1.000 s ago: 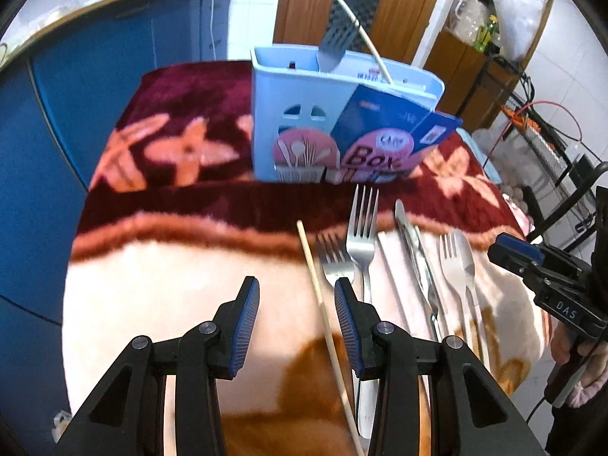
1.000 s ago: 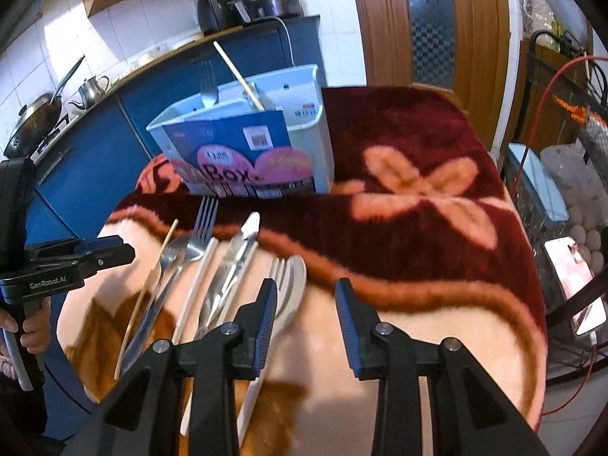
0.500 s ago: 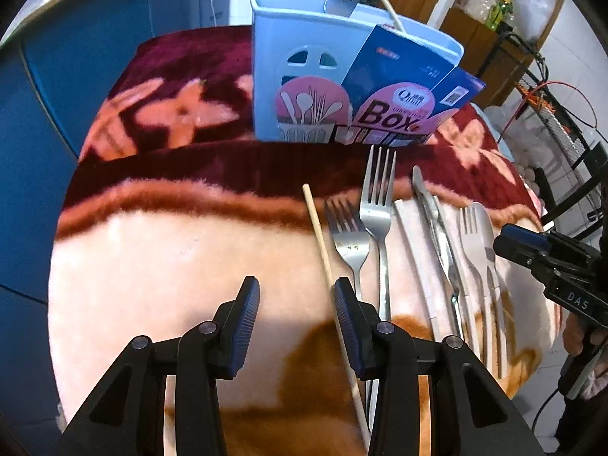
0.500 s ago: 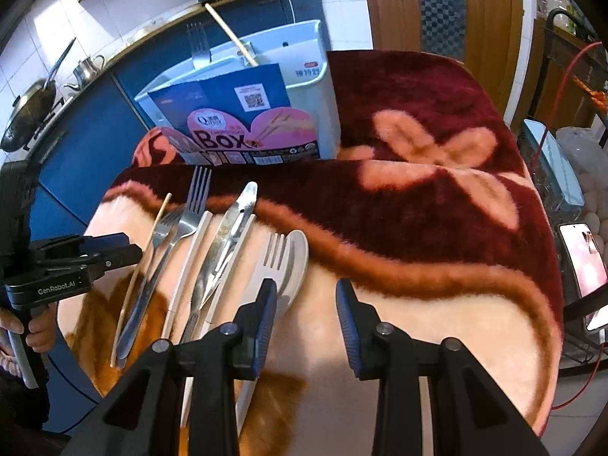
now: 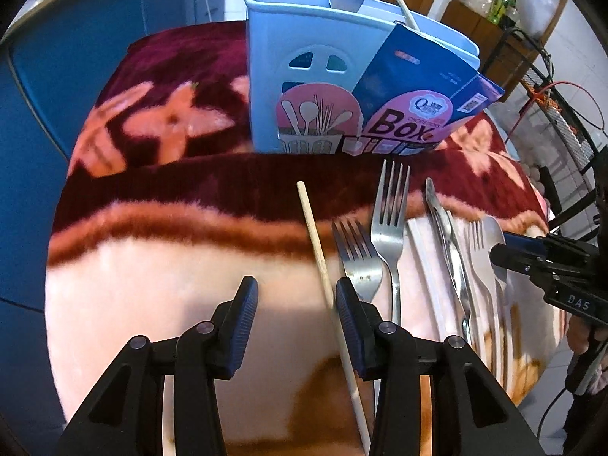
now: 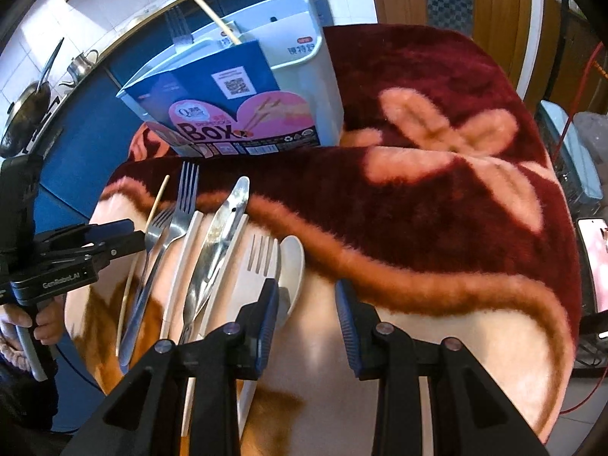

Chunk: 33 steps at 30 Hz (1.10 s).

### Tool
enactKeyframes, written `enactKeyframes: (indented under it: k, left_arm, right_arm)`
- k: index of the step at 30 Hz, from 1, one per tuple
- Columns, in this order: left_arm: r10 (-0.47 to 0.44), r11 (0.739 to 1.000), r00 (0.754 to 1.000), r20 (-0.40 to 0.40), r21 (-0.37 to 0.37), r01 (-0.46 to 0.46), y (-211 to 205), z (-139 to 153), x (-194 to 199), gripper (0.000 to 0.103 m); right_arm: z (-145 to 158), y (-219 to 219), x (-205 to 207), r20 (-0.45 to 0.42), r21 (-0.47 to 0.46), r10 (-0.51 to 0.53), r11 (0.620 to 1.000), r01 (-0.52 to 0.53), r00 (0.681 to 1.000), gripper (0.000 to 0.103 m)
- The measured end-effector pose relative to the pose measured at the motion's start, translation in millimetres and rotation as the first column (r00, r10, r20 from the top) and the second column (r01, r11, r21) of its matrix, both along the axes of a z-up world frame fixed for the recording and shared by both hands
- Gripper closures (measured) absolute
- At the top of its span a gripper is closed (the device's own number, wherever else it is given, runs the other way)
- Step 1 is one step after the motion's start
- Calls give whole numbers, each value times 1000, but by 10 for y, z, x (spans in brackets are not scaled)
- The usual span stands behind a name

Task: Organize utensils
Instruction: 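Move both tools back over the utensils, left to a chopstick, right to a white spoon, then grasp a wooden chopstick with the left tool while the right grasps a white plastic spoon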

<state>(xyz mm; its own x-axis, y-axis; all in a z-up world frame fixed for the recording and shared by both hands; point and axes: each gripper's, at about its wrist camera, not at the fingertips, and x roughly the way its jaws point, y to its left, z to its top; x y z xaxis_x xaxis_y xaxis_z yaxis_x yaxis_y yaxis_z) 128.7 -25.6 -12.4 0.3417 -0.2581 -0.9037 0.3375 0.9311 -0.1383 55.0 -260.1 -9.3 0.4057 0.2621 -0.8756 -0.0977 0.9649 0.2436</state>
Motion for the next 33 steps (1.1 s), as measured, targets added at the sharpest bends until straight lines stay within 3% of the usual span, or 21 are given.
enactKeyframes:
  k: [8, 10, 12, 15, 22, 33]
  left_arm:
    - [5, 1000, 999, -40, -16, -5, -5, 0, 81, 62]
    - [5, 1000, 999, -43, -19, -6, -5, 8, 98, 67]
    - [3, 999, 999, -48, -37, -5, 4, 9, 119, 83]
    - [2, 996, 997, -74, -91, -9, 15, -17, 130, 95]
    - [-5, 987, 999, -35, -158, -1, 33, 24, 21, 98]
    - [29, 969, 995, 100, -247, -3, 215, 300, -229, 98]
  right_arm:
    - [24, 2, 49, -20, -11, 7, 1000, -7, 1000, 74]
    - [26, 32, 59, -20, -24, 14, 1000, -15, 1000, 81]
    - [28, 55, 57, -16, -36, 26, 999, -26, 1000, 92]
    - [31, 81, 35, -3, -36, 31, 999, -32, 1000, 95]
    - [100, 29, -94, 55, 18, 4, 1000, -5, 998, 97]
    - [394, 62, -304, 241, 38, -30, 999, 22, 970, 98]
